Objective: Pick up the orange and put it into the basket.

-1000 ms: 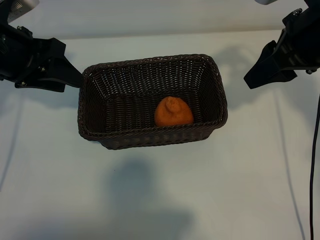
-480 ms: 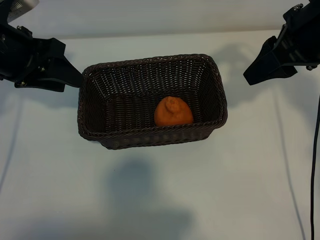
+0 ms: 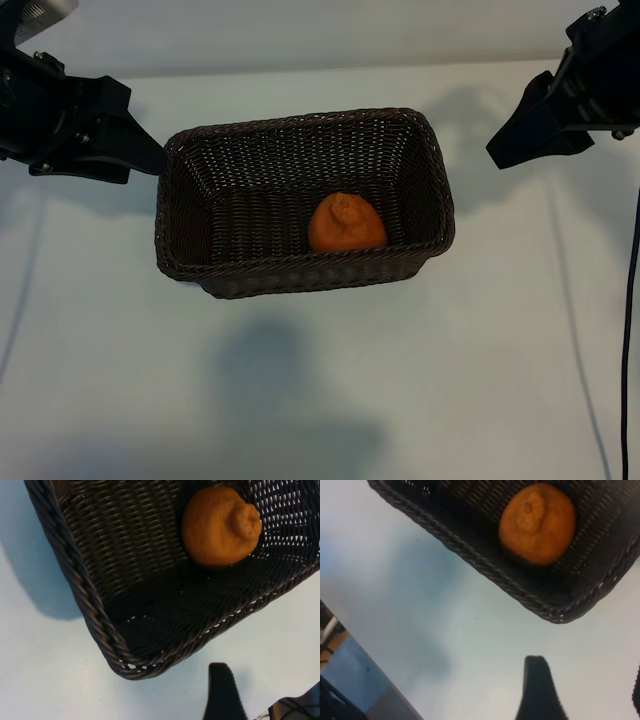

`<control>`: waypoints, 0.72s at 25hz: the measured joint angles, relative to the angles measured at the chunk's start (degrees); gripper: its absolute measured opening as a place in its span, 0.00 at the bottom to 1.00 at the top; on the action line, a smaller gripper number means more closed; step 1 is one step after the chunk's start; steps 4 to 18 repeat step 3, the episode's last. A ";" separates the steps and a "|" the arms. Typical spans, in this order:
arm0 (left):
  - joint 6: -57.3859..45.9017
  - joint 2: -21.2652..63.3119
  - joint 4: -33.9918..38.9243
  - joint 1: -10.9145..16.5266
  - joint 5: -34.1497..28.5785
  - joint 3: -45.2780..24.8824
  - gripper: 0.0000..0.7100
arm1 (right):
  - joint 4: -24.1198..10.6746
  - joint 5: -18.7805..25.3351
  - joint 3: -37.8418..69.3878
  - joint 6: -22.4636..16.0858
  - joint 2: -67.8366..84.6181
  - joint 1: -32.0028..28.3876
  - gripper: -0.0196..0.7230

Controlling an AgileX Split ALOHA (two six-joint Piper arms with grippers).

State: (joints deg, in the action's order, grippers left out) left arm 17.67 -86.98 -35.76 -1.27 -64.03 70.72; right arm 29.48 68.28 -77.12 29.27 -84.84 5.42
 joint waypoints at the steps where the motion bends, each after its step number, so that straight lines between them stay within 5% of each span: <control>1: 0.00 0.00 0.00 0.00 0.00 0.00 0.69 | 0.00 -0.15 0.00 0.00 0.00 0.00 0.63; 18: 0.00 0.00 0.00 0.00 0.00 0.00 0.69 | 0.00 -0.14 0.00 -0.04 0.00 0.00 0.63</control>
